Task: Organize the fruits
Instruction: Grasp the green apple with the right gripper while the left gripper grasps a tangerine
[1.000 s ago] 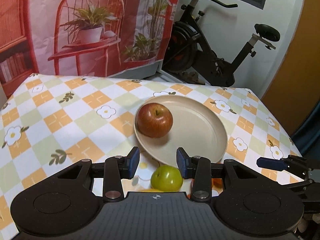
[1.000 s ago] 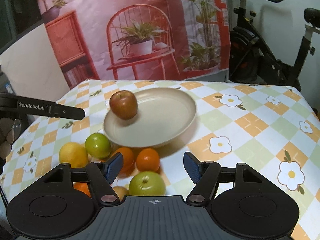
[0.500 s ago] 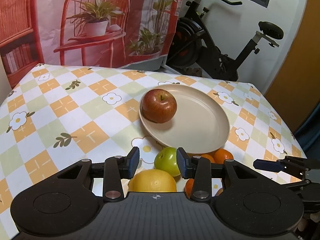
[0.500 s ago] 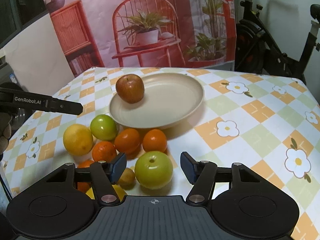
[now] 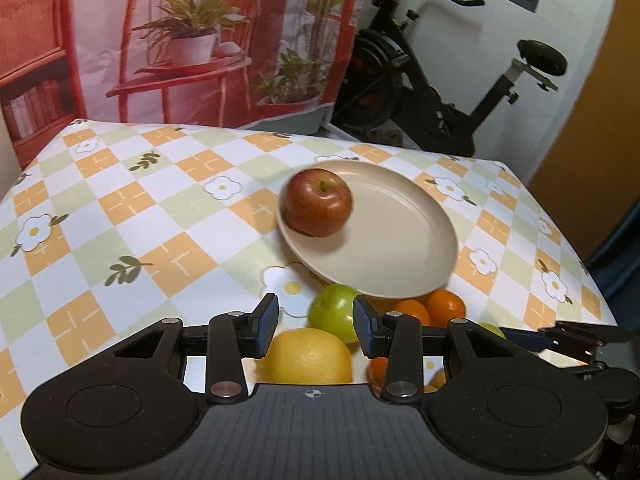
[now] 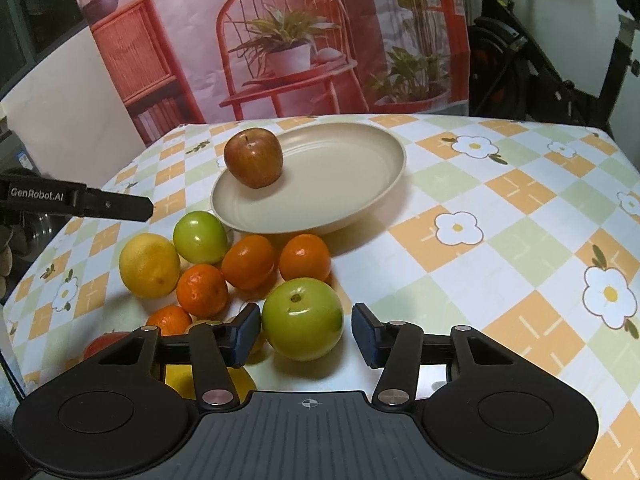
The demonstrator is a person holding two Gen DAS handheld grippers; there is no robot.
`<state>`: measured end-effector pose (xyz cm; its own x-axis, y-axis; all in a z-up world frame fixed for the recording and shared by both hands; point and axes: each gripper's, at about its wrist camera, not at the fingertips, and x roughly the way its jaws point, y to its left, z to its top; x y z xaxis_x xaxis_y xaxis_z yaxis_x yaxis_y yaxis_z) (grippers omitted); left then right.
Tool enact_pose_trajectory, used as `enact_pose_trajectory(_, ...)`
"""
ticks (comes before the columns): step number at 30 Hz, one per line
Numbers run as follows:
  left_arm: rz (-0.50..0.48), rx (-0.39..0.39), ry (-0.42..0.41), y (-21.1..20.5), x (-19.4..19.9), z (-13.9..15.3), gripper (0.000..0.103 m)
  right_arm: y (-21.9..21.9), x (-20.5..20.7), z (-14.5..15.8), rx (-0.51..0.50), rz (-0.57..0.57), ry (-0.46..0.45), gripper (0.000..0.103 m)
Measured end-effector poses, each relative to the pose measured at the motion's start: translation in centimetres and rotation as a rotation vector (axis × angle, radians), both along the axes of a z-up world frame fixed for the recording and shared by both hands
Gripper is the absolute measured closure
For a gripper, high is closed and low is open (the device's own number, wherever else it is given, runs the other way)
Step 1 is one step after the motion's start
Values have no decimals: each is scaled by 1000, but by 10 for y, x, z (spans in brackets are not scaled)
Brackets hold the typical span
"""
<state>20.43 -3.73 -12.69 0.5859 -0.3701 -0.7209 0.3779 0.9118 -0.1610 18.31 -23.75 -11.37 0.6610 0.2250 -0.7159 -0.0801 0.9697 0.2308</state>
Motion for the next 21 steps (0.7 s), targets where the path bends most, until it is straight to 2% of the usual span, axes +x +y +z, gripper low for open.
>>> enact_pose_trajectory(7, -75, -14, 32, -17, -9, -8, 60, -1, 1, -5, 36, 7, 13, 57)
enact_pose_trajectory(21, -186, 52, 44, -51, -23, -19, 60, -9, -3, -6, 41, -21, 1, 60)
